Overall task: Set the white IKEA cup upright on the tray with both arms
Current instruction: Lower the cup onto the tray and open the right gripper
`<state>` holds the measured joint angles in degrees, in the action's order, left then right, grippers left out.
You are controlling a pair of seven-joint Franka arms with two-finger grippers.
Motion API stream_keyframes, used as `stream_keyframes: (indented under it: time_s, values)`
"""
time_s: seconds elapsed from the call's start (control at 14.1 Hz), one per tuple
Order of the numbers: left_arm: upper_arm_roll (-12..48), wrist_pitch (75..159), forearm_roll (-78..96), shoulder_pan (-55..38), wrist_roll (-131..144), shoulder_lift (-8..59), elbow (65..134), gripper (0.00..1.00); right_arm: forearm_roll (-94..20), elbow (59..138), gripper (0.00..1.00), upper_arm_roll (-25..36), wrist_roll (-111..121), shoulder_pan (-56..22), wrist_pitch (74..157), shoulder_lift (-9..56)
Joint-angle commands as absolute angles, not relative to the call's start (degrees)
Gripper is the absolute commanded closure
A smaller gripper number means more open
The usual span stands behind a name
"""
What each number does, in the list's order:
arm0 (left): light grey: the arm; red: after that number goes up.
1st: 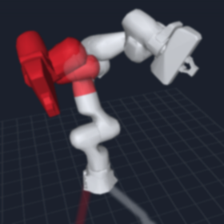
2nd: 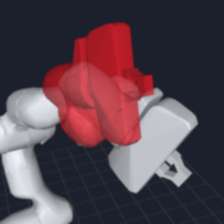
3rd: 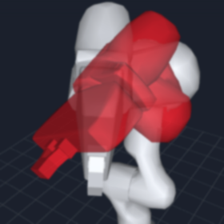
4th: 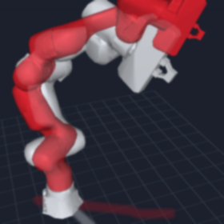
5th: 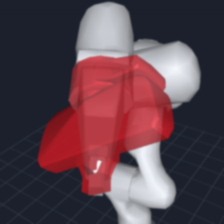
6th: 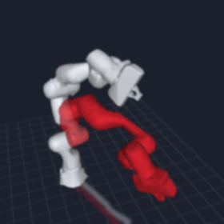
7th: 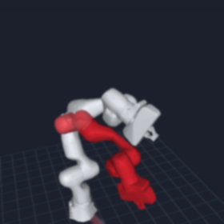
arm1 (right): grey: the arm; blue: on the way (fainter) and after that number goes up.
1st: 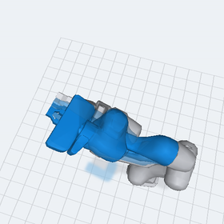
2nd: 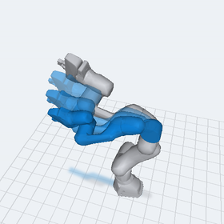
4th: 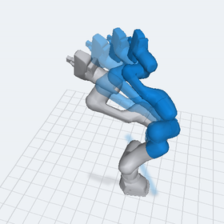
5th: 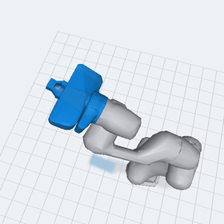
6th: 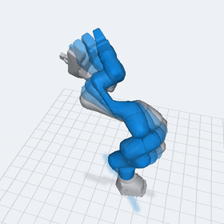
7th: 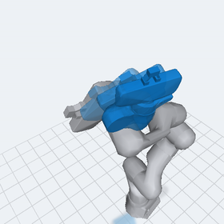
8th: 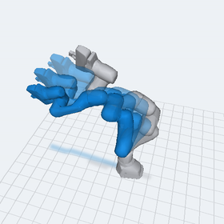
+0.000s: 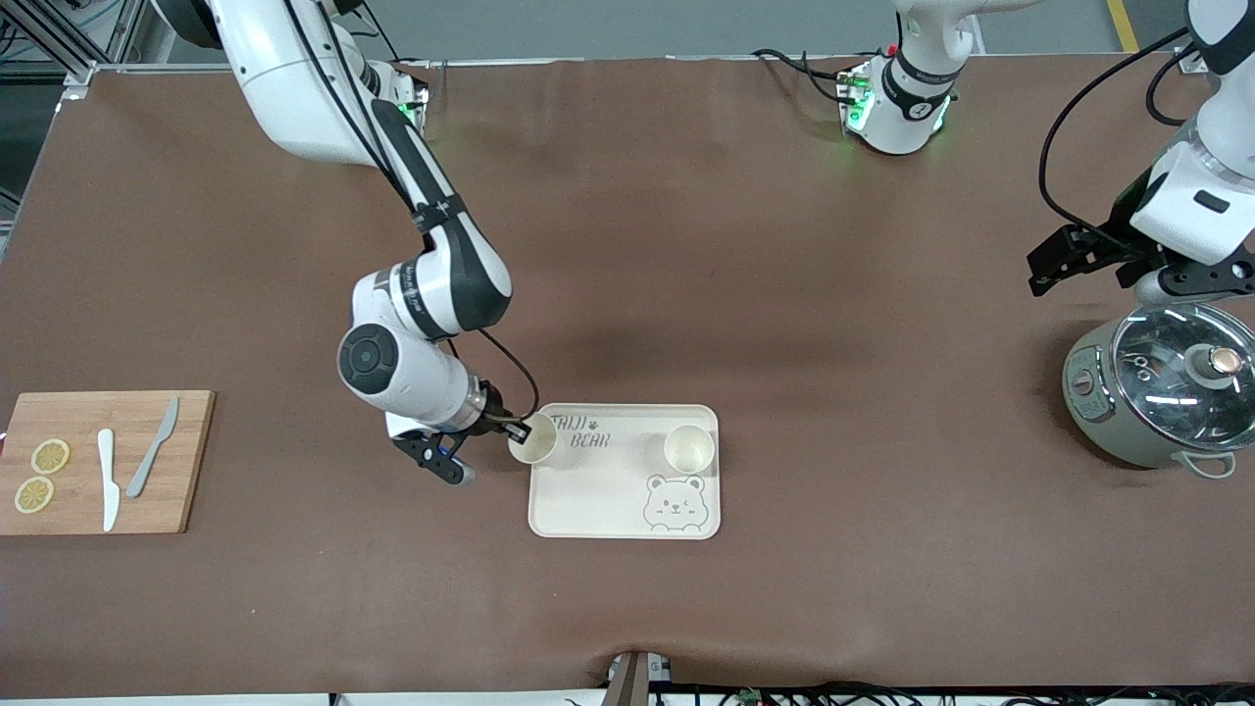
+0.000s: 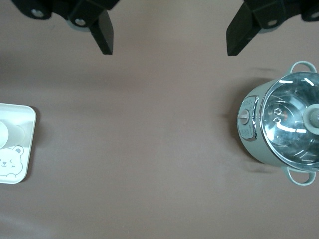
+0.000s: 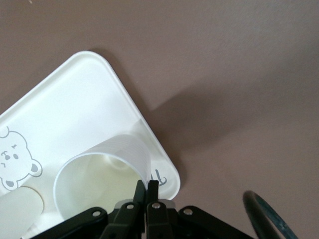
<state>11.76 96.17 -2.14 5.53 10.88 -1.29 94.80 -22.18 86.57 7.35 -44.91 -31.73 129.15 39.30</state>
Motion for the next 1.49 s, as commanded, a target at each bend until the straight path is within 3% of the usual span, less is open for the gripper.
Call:
stream_keyframes:
  time_s: [0.0, 0.5, 0.57, 0.64, 1.42]
  values:
    - [12.0, 91.2, -2.3, 5.8, 10.0, 0.8, 89.7, 0.0, -20.7, 84.4, 1.0, 8.0, -47.8, -33.1, 129.7, 41.2]
    - [12.5, 88.0, -2.0, 5.4, 9.8, 0.4, 89.9, 0.0, -17.9, 84.3, 0.99, 8.1, -53.6, -35.3, 132.4, 43.3]
    - [12.6, 87.2, -2.0, 5.4, 9.8, 0.0, 90.0, 0.0, -16.3, 84.4, 0.64, 8.1, -53.6, -35.3, 133.6, 43.4]
    - [12.7, 86.8, -2.0, 5.4, 9.7, -0.4, 90.0, 0.0, -14.7, 84.6, 0.01, 8.1, -53.8, -35.4, 134.6, 43.4]
    - [12.7, 86.9, -2.2, 5.4, 8.8, -3.8, 91.0, 0.0, -14.8, 84.1, 0.0, 8.1, -58.0, -36.2, 128.0, 39.2]
